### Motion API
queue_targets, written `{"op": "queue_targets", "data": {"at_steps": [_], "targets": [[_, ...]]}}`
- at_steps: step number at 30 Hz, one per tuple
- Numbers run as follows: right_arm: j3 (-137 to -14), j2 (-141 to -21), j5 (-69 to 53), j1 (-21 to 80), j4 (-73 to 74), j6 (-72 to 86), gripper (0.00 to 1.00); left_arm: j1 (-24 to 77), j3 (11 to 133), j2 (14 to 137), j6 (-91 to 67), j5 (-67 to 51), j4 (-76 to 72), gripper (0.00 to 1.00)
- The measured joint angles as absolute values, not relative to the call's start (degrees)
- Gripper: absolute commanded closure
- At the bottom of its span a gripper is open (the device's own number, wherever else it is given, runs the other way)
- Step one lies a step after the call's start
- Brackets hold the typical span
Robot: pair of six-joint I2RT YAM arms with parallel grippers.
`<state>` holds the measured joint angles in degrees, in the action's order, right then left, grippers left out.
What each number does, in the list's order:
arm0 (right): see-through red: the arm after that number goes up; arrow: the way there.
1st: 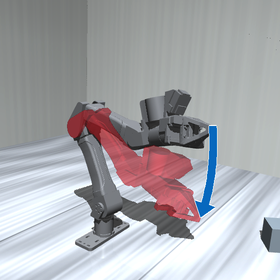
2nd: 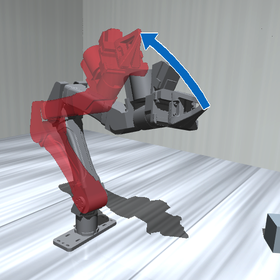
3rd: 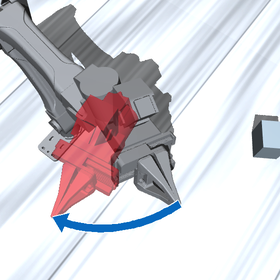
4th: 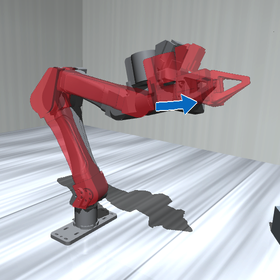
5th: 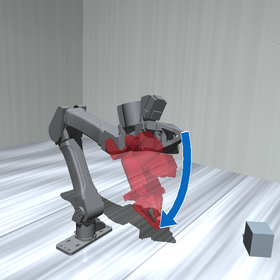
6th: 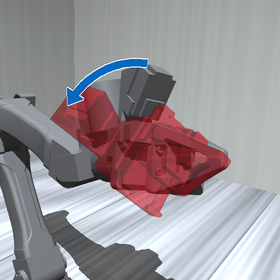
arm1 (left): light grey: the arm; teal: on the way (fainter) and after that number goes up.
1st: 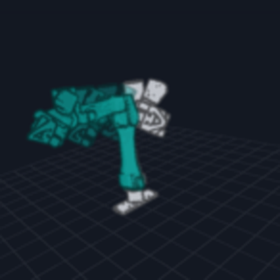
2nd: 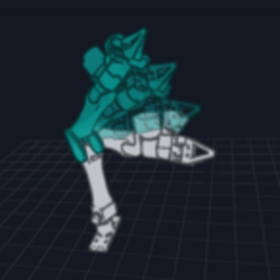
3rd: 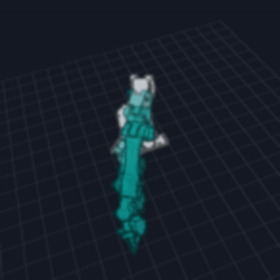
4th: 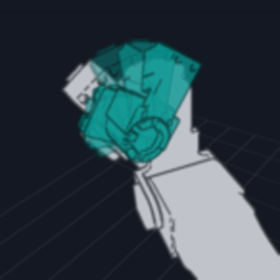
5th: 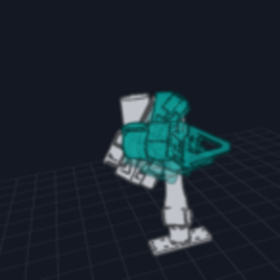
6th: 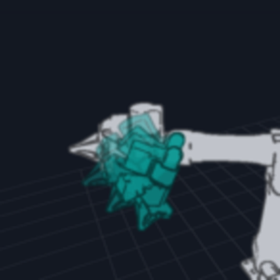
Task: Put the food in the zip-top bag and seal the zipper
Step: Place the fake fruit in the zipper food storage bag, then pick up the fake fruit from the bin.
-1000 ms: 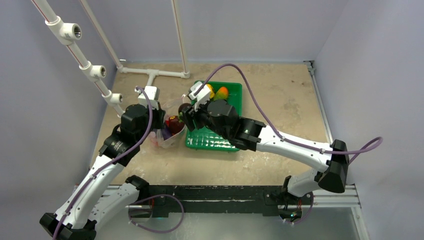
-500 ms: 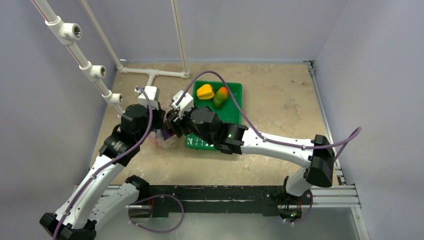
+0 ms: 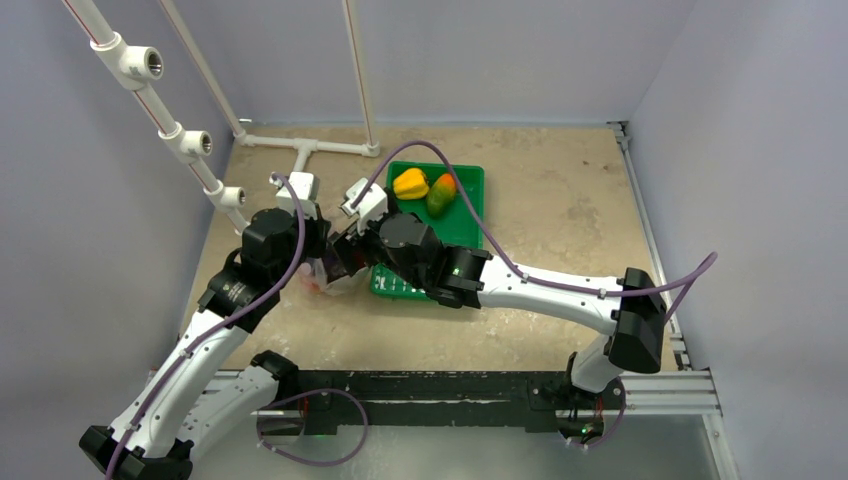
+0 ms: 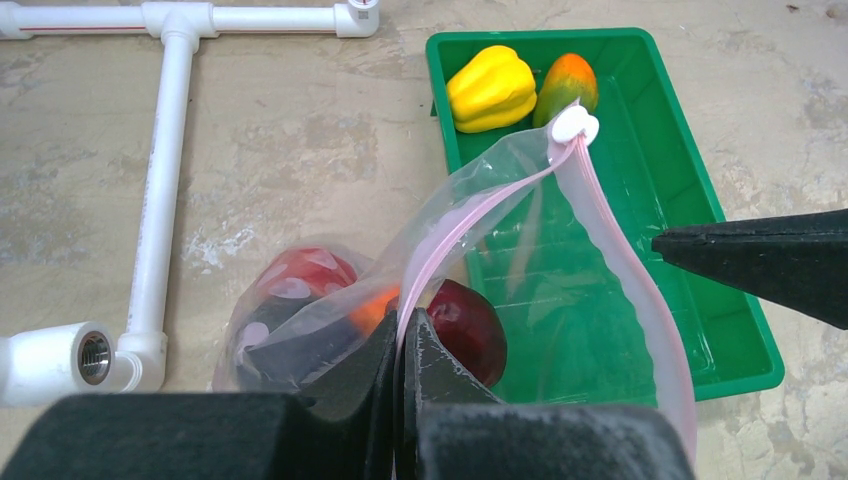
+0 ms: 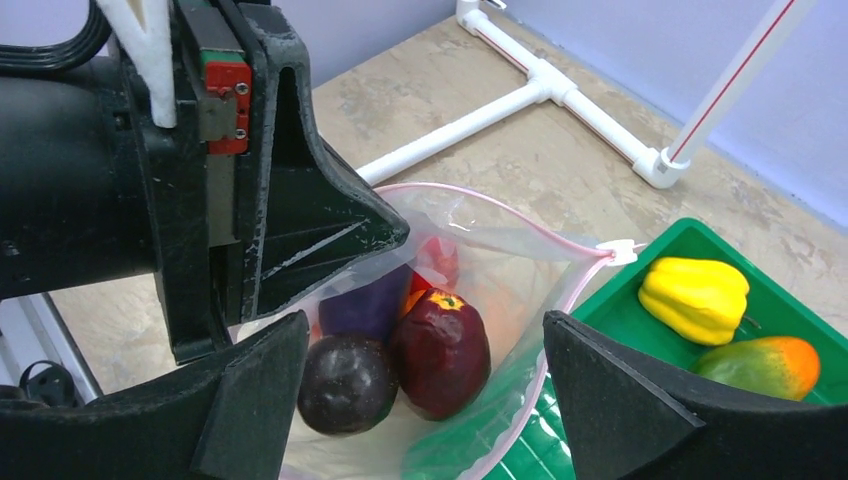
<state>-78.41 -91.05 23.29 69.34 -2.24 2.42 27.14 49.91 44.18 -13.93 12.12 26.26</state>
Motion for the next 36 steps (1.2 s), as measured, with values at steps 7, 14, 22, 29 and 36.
{"op": "queue_targets", "data": {"at_steps": [7,14,22,29,36], "targets": [[-78.4,-90.5,27.8,69.3,-2.2,3.6,0.11,27.1,49.9,44.2,-13.9,12.1,26.3,1.0],[-78.4,-88.5,33.1,67.2,-1.1,7.6,0.15,27.1,49.9,44.2,-13.9,12.1,26.3,1.0],[-78.0,-87.6,36.4,58.6,-0.2,14.3,0.14,27.1,49.9,44.2,-13.9,12.1,26.3,1.0],[-76.7,-88.2,36.3,52.4,1.1,19.0,0.13,27.1,49.9,44.2,-13.9,12.1,26.3,1.0],[-75.7,-92.9,34.2,46.0,1.0,22.9,0.09,27.1,49.9,44.2,-13.9,12.1,26.3,1.0]]}}
